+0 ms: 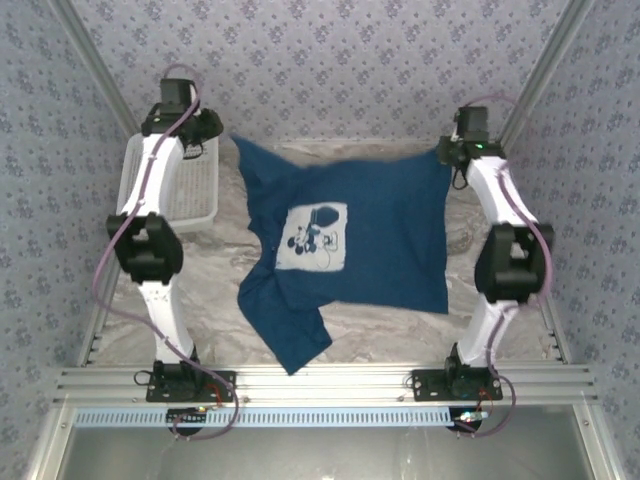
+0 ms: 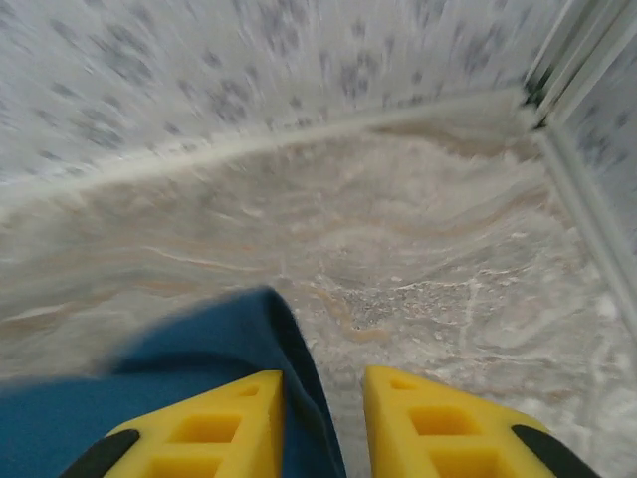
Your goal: Fold the inside-out t-shirt
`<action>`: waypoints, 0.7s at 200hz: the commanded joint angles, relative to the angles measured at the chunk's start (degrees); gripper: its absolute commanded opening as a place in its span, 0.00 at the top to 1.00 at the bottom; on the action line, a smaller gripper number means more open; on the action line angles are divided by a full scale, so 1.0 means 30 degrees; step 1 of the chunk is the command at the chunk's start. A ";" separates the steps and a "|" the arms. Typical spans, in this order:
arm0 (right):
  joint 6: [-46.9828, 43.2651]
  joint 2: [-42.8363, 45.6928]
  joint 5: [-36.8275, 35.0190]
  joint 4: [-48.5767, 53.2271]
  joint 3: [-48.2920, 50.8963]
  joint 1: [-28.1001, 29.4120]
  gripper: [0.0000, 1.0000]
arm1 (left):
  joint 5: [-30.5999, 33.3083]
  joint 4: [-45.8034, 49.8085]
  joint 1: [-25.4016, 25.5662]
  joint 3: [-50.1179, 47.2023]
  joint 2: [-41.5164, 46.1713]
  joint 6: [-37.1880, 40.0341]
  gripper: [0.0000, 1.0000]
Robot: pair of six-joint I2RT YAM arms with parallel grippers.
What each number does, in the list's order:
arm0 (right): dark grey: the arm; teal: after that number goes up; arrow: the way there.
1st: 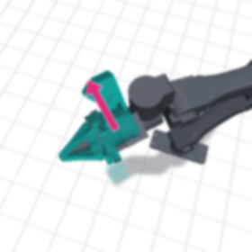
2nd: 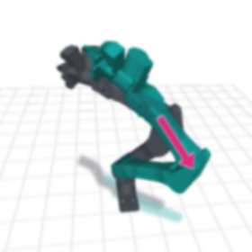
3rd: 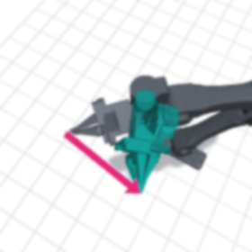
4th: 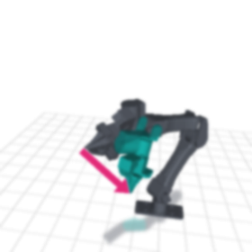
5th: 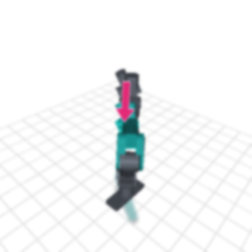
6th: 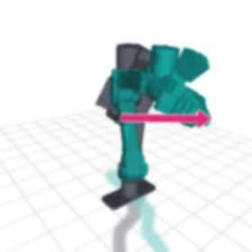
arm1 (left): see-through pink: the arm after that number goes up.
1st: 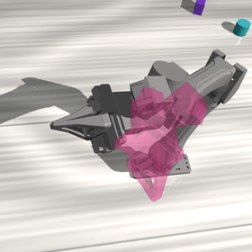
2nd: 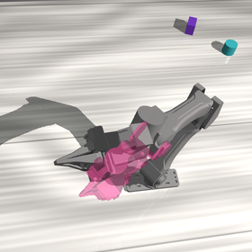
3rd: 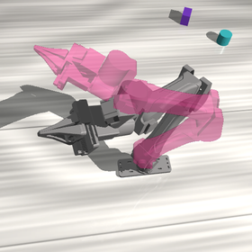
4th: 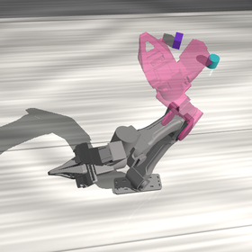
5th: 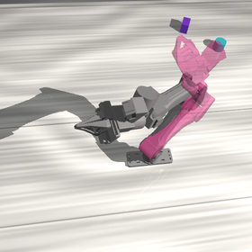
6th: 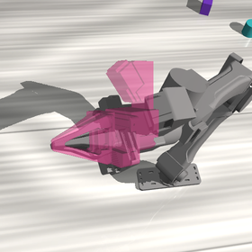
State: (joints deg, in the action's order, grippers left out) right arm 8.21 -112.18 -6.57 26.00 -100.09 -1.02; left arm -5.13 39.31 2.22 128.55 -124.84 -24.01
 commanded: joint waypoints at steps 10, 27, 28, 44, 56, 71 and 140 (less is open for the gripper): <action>-0.0002 -0.2376 -0.1067 0.3408 -0.3556 0.0387 0.65 | 0.0282 0.3906 0.0205 0.6455 -0.3294 0.0444 0.51; 0.0346 -0.1304 -0.0506 0.3535 -0.1638 0.0675 0.63 | 0.0255 0.4445 0.0431 0.6455 -0.2951 0.0733 0.43; 0.0387 -0.1174 -0.0418 0.3528 -0.1422 0.0683 0.63 | 0.0234 0.4431 0.0431 0.6338 -0.2877 0.0750 0.43; 0.1257 0.0956 0.1013 0.2373 0.2051 0.0895 0.55 | -0.0384 0.3598 0.0754 0.3432 -0.1044 0.0754 0.41; 0.1803 0.2591 0.1695 0.1508 0.4951 0.1351 0.51 | -0.0998 0.1668 0.1084 -0.0637 0.1415 0.0385 0.40; 0.2200 0.3940 0.1844 0.1137 0.7706 0.2157 0.49 | -0.1827 -0.1874 0.1640 -0.6665 0.4690 -0.0479 0.40; 0.3679 0.1992 0.3881 -0.0475 0.9812 0.2790 0.48 | -0.2413 -0.7535 0.4731 -2.0402 0.9644 -0.1795 0.39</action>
State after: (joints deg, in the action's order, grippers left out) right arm 17.19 -101.73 4.47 25.43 -67.18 8.40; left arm -11.27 22.22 15.59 75.18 -94.76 -27.70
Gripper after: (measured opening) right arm 0.519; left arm 0.610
